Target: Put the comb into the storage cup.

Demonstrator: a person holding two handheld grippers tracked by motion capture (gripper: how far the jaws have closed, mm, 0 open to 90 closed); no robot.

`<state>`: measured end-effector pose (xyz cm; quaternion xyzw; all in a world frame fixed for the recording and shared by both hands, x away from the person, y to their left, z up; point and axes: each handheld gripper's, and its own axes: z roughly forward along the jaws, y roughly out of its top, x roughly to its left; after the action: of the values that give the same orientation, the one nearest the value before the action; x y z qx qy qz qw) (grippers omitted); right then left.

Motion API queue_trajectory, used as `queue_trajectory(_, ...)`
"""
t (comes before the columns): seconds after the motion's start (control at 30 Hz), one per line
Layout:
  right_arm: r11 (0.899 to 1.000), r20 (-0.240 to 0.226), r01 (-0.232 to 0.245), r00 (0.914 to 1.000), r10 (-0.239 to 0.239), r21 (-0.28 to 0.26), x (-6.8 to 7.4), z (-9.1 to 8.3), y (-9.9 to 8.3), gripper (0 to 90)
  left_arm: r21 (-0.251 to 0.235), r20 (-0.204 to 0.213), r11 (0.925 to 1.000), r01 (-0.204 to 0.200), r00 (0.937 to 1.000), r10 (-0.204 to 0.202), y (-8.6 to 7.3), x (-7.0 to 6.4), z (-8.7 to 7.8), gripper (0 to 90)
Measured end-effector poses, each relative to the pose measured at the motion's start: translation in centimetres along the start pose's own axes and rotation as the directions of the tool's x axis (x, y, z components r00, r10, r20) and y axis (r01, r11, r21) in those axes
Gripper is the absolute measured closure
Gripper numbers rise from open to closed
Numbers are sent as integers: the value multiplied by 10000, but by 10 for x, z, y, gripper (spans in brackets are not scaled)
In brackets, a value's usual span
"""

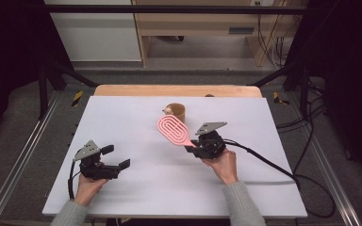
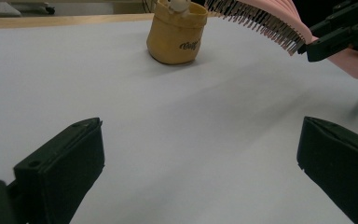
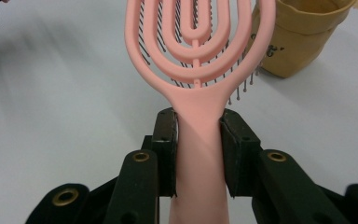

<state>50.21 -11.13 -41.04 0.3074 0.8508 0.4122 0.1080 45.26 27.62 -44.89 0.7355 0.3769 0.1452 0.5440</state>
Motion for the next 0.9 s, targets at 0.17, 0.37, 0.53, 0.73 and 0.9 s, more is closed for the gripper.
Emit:
queue_trajectory(0.17, 9996, 99, -69, 9999, 72, -277, -3, -10, -5, 699, -88, -49, 10000, 29, 10000, -29, 4, -4, -1, 5)
queue_trajectory(0.37, 9988, 137, -131, 9998, 137, -467, -4, -17, -10, 699, -115, -6, 9999, 119, 9999, -119, 7, -7, 0, 6)
queue_trajectory(0.53, 9979, 149, -209, 9996, 218, -609, -5, -22, -14, 699, -199, 132, 9995, 236, 9996, -233, 11, -10, 2, 5)
queue_trajectory(0.73, 9973, 135, -161, 9998, 171, -717, -3, -25, -15, 699, -333, 297, 9988, 369, 9989, -359, 17, -14, 4, 5)
queue_trajectory(0.9, 9967, 127, -130, 9998, 141, -795, -2, -27, -16, 699, -442, 452, 9982, 409, 9982, -389, 23, -19, 9, 5)
